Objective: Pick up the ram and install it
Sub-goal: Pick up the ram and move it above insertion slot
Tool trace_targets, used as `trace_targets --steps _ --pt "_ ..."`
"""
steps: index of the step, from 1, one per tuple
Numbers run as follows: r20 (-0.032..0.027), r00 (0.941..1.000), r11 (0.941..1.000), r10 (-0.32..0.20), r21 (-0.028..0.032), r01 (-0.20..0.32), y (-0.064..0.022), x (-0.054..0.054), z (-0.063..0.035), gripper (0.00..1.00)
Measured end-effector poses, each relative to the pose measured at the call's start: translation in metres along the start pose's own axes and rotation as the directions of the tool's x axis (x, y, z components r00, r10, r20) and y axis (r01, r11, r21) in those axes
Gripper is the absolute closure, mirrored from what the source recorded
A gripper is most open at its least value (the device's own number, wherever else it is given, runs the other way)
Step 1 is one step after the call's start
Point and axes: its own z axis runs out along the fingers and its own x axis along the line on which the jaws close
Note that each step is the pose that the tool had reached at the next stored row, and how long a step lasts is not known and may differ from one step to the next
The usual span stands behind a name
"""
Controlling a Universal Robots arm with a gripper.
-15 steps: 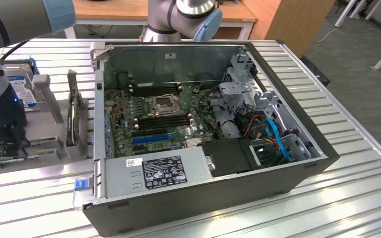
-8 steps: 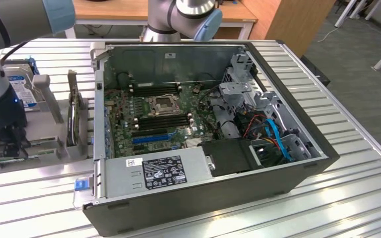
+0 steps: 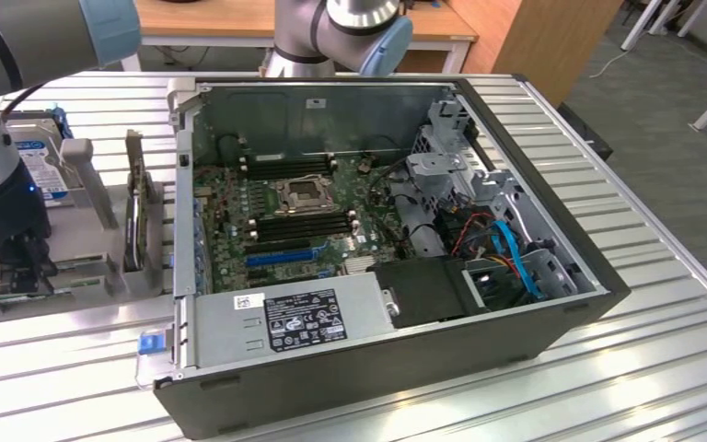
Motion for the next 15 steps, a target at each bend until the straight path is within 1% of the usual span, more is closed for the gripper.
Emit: trace_targets --steps 2,7,15 --pt "-0.0007 0.9999 0.9999 -0.011 -0.0003 0.011 0.0 0.0 0.0 0.69" --pt "-0.0005 0.9999 0.9999 -0.013 0.0 0.013 -0.0004 -0.0001 0.0002 0.69" --pt "0.0002 0.9998 0.9998 -0.019 -0.0003 0.019 -0.0059 0.0 -0.0002 0.69"
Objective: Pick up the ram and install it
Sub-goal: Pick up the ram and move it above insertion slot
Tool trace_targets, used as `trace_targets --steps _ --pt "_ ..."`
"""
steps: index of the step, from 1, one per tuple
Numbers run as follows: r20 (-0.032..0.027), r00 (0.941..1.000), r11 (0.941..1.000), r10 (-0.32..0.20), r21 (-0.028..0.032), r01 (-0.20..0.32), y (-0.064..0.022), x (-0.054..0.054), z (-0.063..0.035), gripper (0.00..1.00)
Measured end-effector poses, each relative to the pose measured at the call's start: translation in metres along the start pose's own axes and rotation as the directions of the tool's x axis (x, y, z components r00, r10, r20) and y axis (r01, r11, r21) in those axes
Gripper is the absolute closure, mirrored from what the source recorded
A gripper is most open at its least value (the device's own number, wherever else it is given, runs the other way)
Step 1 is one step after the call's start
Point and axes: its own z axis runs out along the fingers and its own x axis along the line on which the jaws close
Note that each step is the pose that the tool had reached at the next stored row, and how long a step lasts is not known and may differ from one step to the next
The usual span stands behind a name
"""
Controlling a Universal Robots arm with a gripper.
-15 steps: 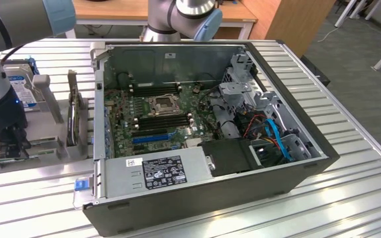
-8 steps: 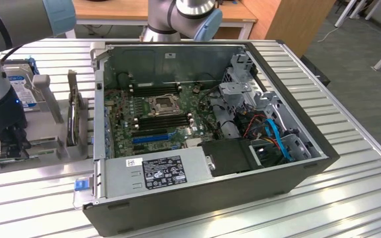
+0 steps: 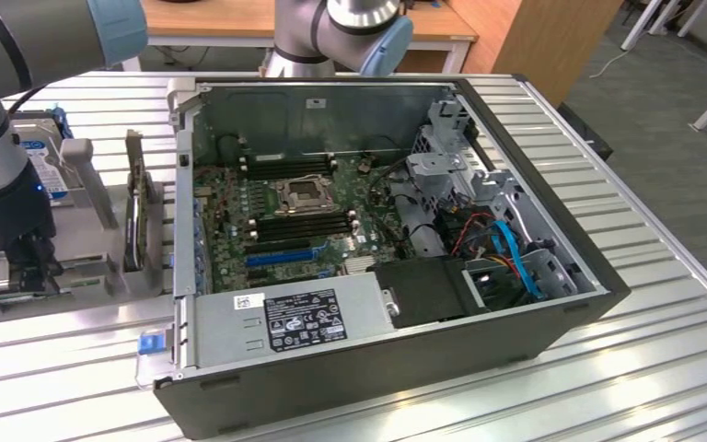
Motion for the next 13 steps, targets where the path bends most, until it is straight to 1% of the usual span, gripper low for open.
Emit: trace_targets --steps 5,13 --pt "0.0 1.0 1.0 0.0 -0.0002 0.0 -0.0001 0.0 0.0001 0.69" --pt "0.0014 1.0 1.0 0.0 -0.0001 0.0 -0.0014 0.0002 0.0051 0.69"
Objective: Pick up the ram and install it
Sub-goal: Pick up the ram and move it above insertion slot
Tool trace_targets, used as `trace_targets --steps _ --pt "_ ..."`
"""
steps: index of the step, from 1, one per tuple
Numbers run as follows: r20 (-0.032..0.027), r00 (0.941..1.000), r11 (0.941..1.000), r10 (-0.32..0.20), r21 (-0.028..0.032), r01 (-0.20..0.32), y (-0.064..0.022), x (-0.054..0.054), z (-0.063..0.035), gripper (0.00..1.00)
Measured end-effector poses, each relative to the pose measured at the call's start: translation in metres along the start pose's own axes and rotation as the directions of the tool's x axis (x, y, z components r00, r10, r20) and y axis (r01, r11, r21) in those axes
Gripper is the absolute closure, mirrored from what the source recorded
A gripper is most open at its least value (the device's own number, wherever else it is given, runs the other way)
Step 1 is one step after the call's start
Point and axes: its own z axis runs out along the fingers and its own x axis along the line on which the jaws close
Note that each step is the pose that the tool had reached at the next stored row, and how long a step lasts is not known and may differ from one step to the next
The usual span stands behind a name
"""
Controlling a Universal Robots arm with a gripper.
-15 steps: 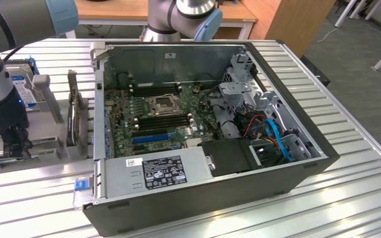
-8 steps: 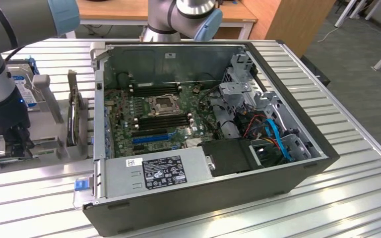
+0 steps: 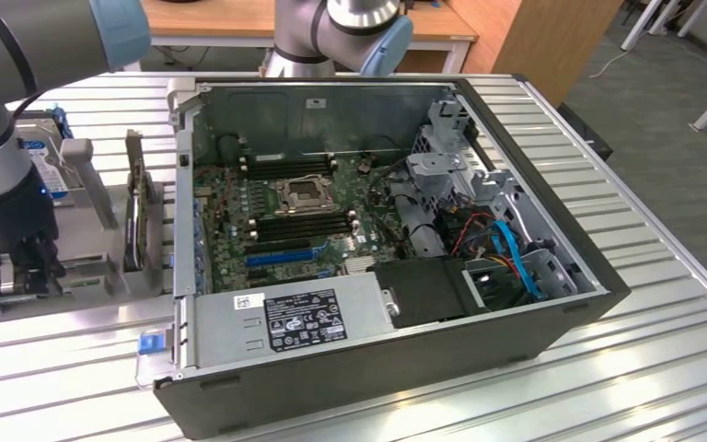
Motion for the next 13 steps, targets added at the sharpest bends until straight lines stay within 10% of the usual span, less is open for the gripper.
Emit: trace_targets --steps 13 --pt "0.0002 1.0 1.0 0.0 0.0 0.0 -0.0007 0.0001 0.0025 0.69"
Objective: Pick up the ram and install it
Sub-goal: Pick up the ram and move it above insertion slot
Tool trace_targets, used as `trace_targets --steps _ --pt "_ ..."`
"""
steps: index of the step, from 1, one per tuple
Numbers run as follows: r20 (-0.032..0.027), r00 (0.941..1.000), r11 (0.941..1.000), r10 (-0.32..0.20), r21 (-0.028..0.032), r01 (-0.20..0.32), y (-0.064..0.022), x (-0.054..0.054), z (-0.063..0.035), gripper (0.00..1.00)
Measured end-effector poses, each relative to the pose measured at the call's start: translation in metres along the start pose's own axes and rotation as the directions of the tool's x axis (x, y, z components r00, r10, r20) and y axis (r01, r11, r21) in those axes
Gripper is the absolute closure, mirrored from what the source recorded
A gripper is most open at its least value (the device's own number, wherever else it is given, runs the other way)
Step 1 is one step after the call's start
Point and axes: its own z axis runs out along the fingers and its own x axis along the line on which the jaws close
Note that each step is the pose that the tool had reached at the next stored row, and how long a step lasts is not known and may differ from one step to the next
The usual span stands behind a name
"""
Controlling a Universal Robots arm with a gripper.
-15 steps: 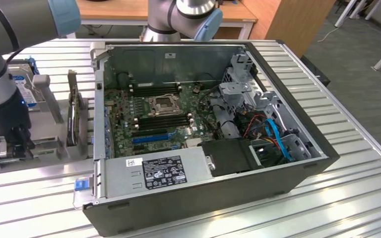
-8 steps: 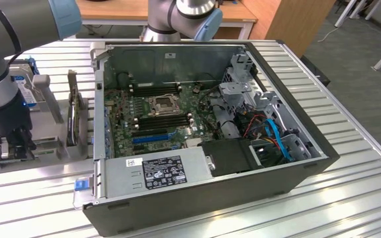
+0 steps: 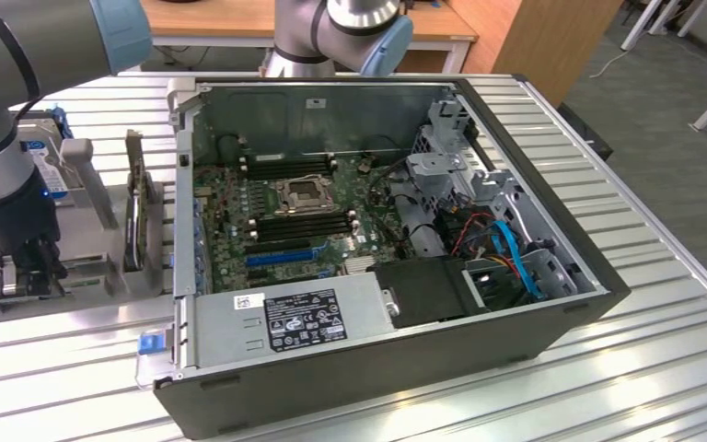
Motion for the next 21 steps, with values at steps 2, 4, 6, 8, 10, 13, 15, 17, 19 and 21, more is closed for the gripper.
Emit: trace_targets --steps 2,4,6,8,10,13,15,17,19,21 --pt "0.0 1.0 1.0 0.0 0.0 0.0 0.0 0.0 0.0002 0.69" --pt "0.0002 1.0 1.0 0.0 0.0003 0.0 -0.0002 0.0006 0.0003 0.69" --pt "0.0 1.0 1.0 0.0 0.0 0.0 0.0 0.0015 0.0001 0.69" --pt "0.0 1.0 1.0 0.0 0.0 0.0 0.0001 0.0022 0.0001 0.69" --pt "-0.0001 1.0 1.0 0.0 0.0 0.0 0.0001 0.0028 0.0 0.69" --pt "0.0 1.0 1.0 0.0 0.0 0.0 0.0 0.0029 0.0001 0.69" --pt "0.0 1.0 1.0 0.0 0.0001 0.0 -0.0001 0.0029 0.0001 0.69" --pt "0.0 1.0 1.0 0.0 0.0001 0.0 -0.0014 0.003 0.0 0.69" --pt "0.0 1.0 1.0 0.0 0.0 0.0 -0.0015 0.0029 0.0 0.69" --pt "0.0 1.0 1.0 0.0 -0.0001 0.0 -0.0015 0.0029 -0.0001 0.69"
